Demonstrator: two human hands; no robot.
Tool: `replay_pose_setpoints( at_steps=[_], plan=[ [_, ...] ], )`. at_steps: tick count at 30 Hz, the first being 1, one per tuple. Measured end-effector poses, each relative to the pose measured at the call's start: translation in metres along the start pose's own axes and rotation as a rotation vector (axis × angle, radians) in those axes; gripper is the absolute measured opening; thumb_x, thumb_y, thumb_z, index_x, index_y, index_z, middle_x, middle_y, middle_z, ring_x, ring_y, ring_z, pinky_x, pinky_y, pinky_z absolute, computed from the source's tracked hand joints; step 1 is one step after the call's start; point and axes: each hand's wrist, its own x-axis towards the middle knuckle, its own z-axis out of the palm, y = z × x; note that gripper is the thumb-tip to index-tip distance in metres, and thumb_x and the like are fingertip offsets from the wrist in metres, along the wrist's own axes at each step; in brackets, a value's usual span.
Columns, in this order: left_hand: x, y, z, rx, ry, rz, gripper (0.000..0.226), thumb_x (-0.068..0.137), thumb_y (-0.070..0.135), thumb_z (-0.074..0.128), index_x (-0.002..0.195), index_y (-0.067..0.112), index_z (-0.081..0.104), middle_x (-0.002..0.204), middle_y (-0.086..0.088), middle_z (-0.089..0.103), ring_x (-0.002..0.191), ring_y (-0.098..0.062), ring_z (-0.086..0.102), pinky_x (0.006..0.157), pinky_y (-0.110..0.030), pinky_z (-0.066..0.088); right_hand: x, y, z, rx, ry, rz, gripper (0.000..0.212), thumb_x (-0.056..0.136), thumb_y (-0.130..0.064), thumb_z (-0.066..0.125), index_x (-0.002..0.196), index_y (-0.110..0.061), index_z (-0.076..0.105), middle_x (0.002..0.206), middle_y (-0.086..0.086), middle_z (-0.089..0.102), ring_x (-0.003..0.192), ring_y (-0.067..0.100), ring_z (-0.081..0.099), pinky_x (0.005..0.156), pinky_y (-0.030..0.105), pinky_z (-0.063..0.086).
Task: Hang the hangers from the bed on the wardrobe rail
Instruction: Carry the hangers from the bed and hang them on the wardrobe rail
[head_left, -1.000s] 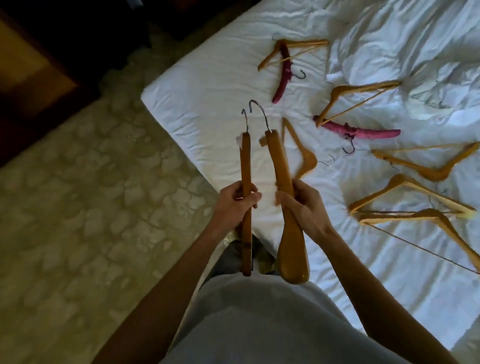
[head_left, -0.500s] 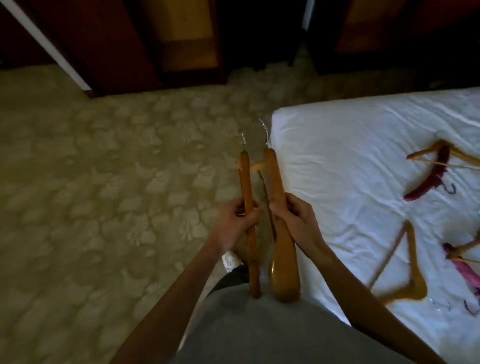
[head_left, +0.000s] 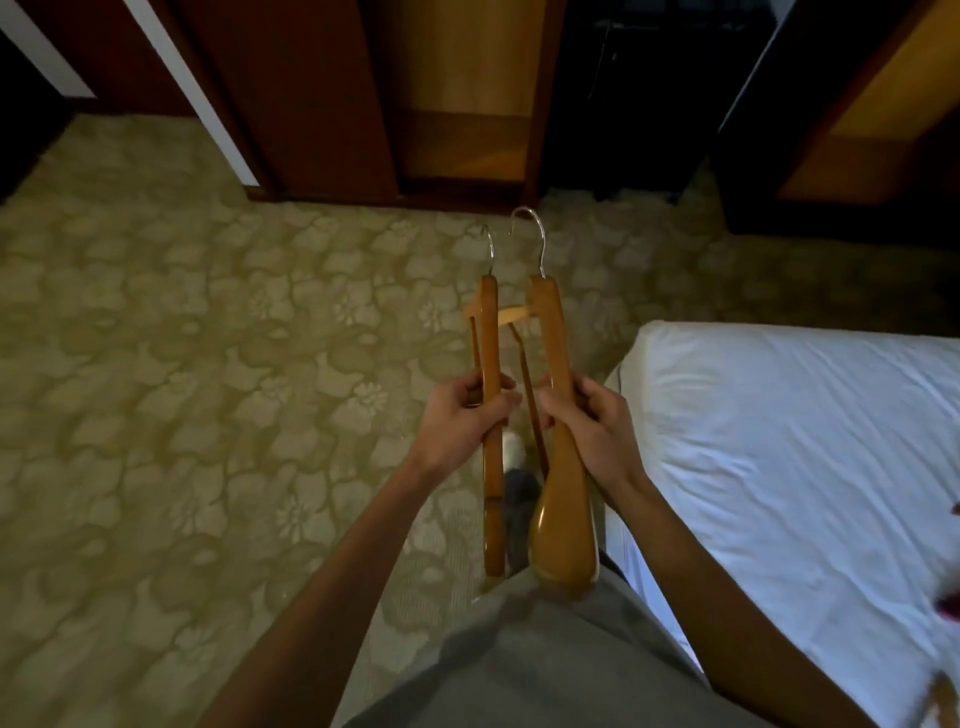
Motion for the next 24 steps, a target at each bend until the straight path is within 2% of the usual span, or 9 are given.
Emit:
replay_pose_setpoints(
  at_steps=[6,10,15,19,24],
  plan=[
    [0.154,0.042,-0.041,-0.035,-0.043,0.020,0.005,0.096,0.012,0.068,0.099,0.009,0.070,0.063,0.008,0.062,0.053,-0.002,0.057,0.051,-0.014,0.045,0.156,-0.031,0.019,0.020,0.018,-0.003,0.015,0.093,-0.025,0.067,0.106,-0.021,0.072,0.076,0.001,0.070,0.072,0.019,0.068,0.072,0.034,0.058],
    [0.253,0.087,-0.067,-0.023,-0.053,0.021,0.009,0.097,0.014,0.067,0.100,0.008,0.072,0.062,0.011,0.063,0.054,-0.001,0.057,0.052,-0.013,0.044,0.257,-0.073,0.036,0.032,0.023,-0.018,0.013,0.093,-0.023,0.067,0.106,-0.023,0.072,0.074,-0.002,0.069,0.071,0.012,0.067,0.069,0.024,0.057],
    [0.360,0.126,-0.104,-0.009,-0.054,0.021,0.014,0.096,0.020,0.069,0.102,0.007,0.073,0.067,0.006,0.064,0.061,-0.006,0.059,0.056,-0.017,0.047,0.367,-0.122,0.053,0.038,0.001,-0.016,0.016,0.092,-0.023,0.068,0.108,-0.022,0.071,0.073,-0.003,0.070,0.068,0.008,0.066,0.063,0.017,0.053],
    [0.437,0.146,-0.139,-0.059,-0.045,0.003,0.017,0.096,0.021,0.068,0.109,0.010,0.072,0.071,0.002,0.062,0.062,-0.010,0.058,0.058,-0.020,0.048,0.450,-0.149,0.071,0.044,-0.002,-0.053,0.018,0.093,-0.020,0.067,0.110,-0.016,0.070,0.072,-0.003,0.068,0.066,0.011,0.064,0.062,0.018,0.051],
    [0.544,0.162,-0.191,-0.107,-0.015,0.002,0.019,0.096,0.018,0.069,0.113,0.012,0.072,0.071,0.004,0.063,0.066,-0.010,0.060,0.062,-0.019,0.050,0.564,-0.173,0.101,0.055,-0.015,-0.042,0.017,0.094,-0.022,0.066,0.109,-0.014,0.070,0.071,-0.002,0.066,0.063,0.011,0.061,0.061,0.022,0.050]
  ],
)
